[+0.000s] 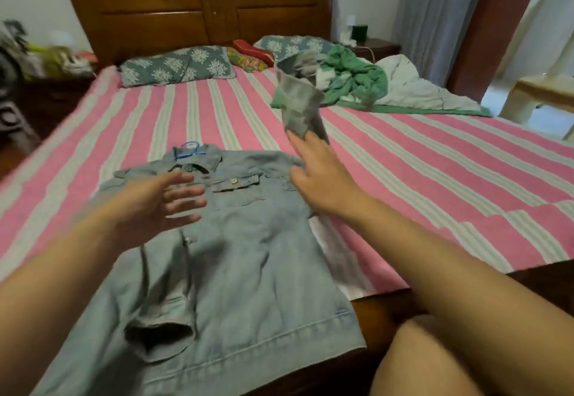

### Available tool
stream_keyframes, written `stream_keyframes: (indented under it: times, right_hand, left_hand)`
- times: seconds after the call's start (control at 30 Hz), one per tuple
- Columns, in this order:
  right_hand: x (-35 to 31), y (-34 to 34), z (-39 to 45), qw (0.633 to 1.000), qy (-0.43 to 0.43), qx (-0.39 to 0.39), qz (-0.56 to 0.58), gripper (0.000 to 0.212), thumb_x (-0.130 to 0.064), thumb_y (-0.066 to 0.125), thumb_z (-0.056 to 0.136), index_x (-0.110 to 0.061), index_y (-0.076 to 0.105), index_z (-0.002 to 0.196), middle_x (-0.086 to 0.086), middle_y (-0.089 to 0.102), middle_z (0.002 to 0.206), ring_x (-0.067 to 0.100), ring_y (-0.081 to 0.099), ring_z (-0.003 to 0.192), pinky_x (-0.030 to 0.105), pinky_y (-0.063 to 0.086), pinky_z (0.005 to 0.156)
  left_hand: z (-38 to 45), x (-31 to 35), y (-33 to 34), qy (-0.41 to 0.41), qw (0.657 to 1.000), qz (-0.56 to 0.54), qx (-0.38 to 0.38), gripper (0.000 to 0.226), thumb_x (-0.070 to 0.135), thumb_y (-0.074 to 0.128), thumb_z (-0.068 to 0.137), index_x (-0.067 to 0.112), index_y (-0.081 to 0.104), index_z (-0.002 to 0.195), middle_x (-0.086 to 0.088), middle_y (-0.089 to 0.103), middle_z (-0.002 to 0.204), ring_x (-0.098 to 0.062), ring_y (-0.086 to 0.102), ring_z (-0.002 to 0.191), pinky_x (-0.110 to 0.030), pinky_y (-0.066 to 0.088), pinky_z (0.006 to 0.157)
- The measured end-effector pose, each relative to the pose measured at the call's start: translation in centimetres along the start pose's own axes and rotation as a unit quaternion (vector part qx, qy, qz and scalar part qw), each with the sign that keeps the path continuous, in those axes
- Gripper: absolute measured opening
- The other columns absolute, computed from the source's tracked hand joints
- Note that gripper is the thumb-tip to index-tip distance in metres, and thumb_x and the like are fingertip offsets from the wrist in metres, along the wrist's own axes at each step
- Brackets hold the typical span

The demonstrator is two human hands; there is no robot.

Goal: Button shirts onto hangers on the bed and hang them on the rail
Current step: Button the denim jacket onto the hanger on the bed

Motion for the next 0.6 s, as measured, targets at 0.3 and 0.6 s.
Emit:
stream_keyframes:
  times: [0.3,0.6]
  right_hand:
    - [-10.6,13.2,-8.2,0.902,-0.141,-0.408,-0.023,0.033,-0.01,0.052,0.093,-0.024,0.067,0.119,-0.001,0.069,0.123,0.021,0.063,0.112,0.04,0.05,0.098]
    - [-12.7,13.5,-5.6,0.951,0.071,-0.257,0.156,0.012,-0.023,0.061,0.098,-0.029,0.07,0.094,-0.012,0.072,0.092,0.006,0.066,0.087,0.036,0.054,0.088]
  left_hand:
    - [-7.8,-10.7,-13.1,-0.119,0.988,0.033,0.089,0.029,0.019,0.059,0.102,0.01,0.058,0.129,-0.017,0.073,0.114,-0.031,0.073,0.097,-0.037,0.062,0.081]
    - [-3.4,-12.1,-11.4,0.181,0.919,0.339,0.093,0.036,0.007,0.071,0.09,0.026,0.071,0.121,0.012,0.066,0.096,-0.001,0.06,0.076,-0.005,0.042,0.071]
Point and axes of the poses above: each hand's wrist, its own z-axis towards the middle knuckle, its own y-axis out of the palm, x = y × z, the point moved 2 cm from there along z, towards the middle knuckle
